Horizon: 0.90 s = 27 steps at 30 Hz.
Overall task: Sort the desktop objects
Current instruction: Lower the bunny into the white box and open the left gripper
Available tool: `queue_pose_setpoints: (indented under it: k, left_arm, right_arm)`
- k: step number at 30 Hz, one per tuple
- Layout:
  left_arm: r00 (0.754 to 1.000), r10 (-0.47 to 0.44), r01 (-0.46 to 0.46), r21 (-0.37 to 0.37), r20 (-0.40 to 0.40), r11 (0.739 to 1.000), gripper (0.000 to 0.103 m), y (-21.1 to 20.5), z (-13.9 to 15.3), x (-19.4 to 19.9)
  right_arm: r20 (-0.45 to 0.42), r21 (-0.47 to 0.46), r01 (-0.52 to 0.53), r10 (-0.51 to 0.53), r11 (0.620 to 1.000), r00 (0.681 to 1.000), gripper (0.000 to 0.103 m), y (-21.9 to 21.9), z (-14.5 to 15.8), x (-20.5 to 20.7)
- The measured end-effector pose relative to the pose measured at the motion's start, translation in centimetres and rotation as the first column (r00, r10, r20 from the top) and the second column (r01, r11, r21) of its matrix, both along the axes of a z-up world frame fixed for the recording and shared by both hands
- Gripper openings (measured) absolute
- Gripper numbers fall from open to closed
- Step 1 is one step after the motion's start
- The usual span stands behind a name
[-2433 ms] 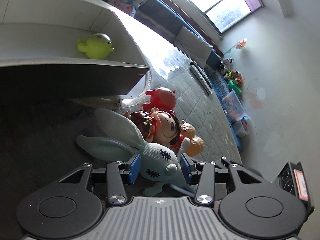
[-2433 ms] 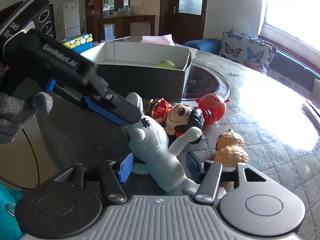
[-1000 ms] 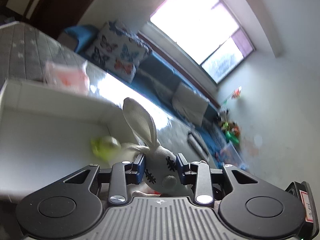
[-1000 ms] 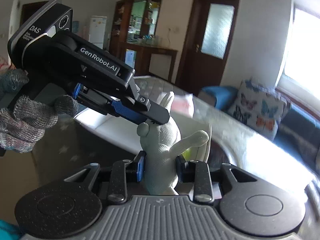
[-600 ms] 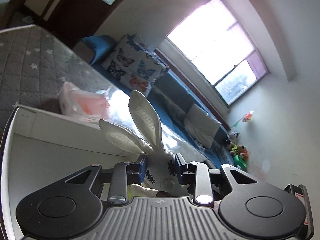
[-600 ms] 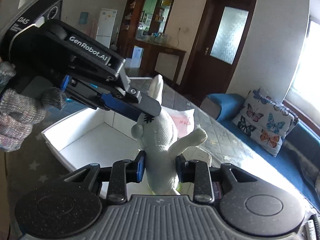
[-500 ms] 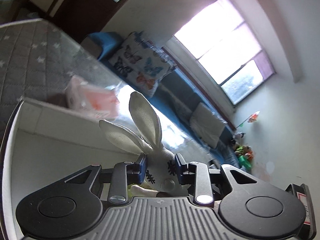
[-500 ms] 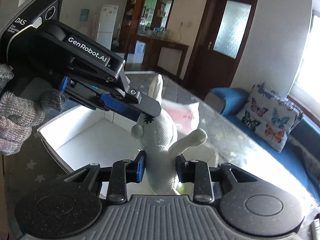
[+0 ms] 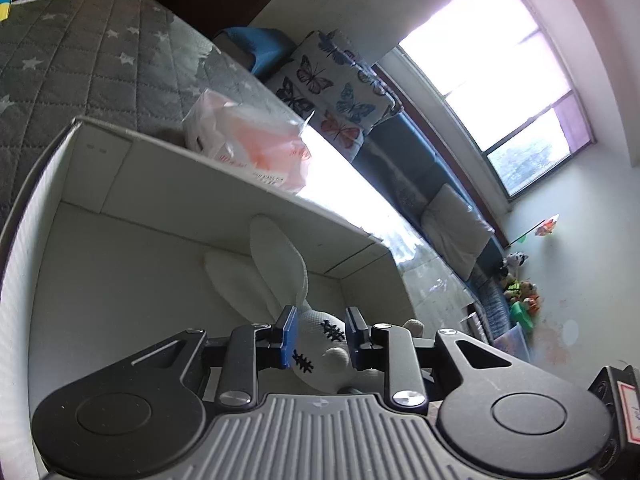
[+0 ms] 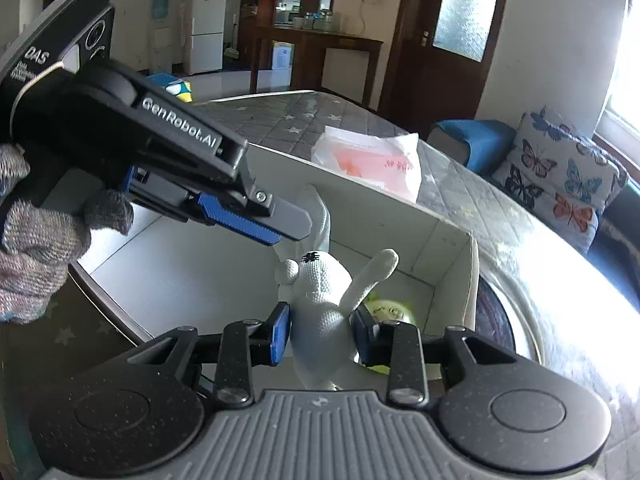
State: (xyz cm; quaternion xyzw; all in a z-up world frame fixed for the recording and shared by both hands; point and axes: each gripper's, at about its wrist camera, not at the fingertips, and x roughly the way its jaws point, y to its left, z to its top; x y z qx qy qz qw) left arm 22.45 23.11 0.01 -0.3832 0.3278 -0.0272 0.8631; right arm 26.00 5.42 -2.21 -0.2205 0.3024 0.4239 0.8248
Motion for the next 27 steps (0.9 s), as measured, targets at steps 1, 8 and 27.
queue_pose_setpoints:
  k: [1,8,27]
  left_arm:
    - [1.0,-0.002,0.002,0.003,-0.005,1.0,0.028,-0.1,-0.1,0.0]
    - [1.0,0.002,-0.002,0.008,-0.015,1.0,0.029,-0.4,0.1,-0.4]
    - [0.995,-0.076,0.068,0.104,0.066,0.992,0.03,-4.7,3.7,-4.3]
  right_arm:
    - [-0.002,0.002,0.005,-0.005,1.0,1.0,0.036,-0.2,0.0,0.0]
    - [0.01,0.018,0.025,-0.026,1.0,1.0,0.049,-1.2,0.7,-0.7]
    - [0.077,0.154,0.095,-0.108,0.984,0.991,0.073,-8.2,4.3,-7.8]
